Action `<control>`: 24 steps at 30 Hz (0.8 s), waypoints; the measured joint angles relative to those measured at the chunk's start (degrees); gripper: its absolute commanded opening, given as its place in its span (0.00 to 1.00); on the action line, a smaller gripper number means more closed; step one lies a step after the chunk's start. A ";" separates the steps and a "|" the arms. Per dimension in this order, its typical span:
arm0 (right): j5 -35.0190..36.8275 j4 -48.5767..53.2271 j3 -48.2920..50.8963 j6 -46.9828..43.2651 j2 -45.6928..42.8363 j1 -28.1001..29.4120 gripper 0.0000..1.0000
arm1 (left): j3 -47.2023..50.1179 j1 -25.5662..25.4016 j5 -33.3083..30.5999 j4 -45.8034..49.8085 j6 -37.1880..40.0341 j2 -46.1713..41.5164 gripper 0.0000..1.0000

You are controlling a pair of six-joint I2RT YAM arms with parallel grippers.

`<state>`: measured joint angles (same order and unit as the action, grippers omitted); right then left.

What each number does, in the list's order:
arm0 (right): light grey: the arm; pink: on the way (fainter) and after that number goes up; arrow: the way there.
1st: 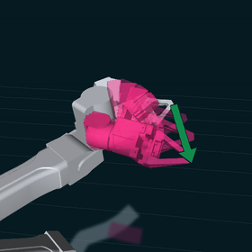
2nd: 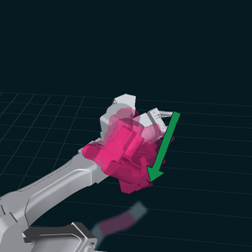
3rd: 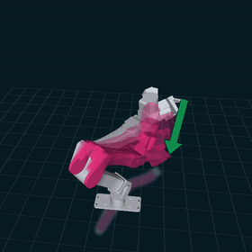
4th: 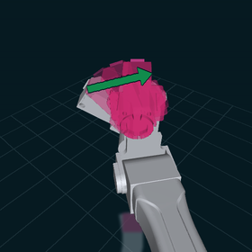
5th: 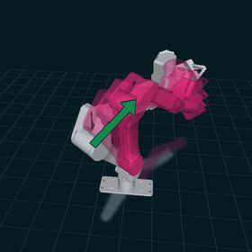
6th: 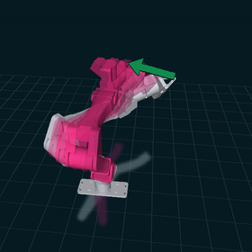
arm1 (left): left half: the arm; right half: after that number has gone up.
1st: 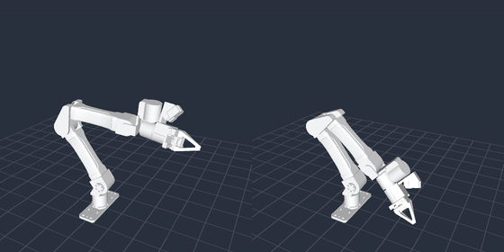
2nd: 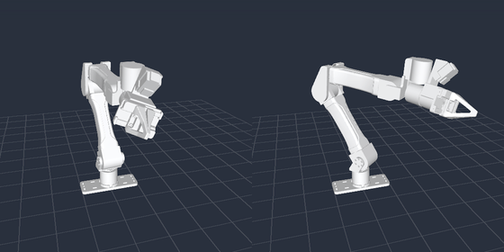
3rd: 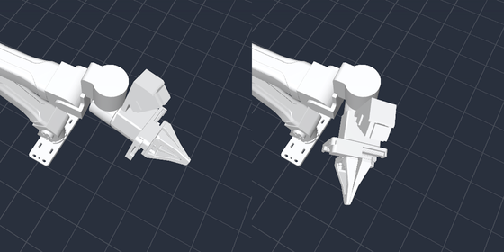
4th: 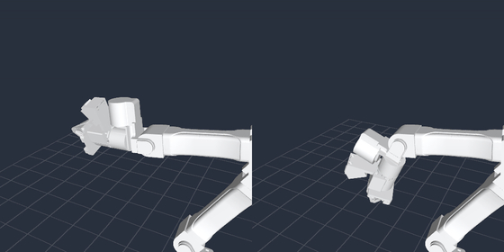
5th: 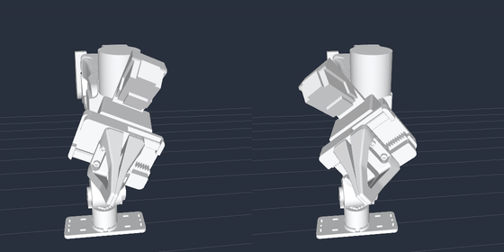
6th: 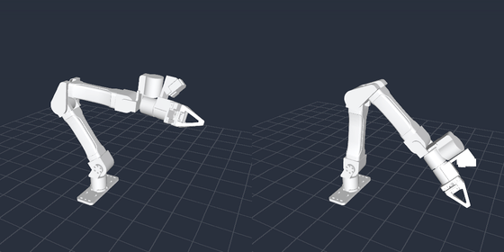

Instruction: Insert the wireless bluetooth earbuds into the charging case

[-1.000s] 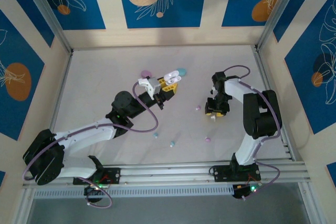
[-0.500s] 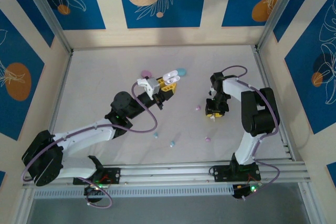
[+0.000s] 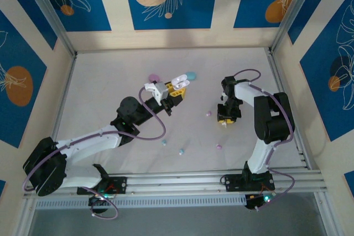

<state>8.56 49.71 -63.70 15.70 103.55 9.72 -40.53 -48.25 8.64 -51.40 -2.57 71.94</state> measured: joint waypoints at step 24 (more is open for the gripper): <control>0.70 0.37 -0.20 -2.27 -1.14 2.56 0.39 | 0.00 0.00 -0.17 0.00 -0.04 -0.02 0.15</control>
<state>9.26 50.09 -63.90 13.43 102.41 12.27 -40.53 -48.25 8.47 -51.40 -2.61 71.92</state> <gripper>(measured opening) 0.405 0.227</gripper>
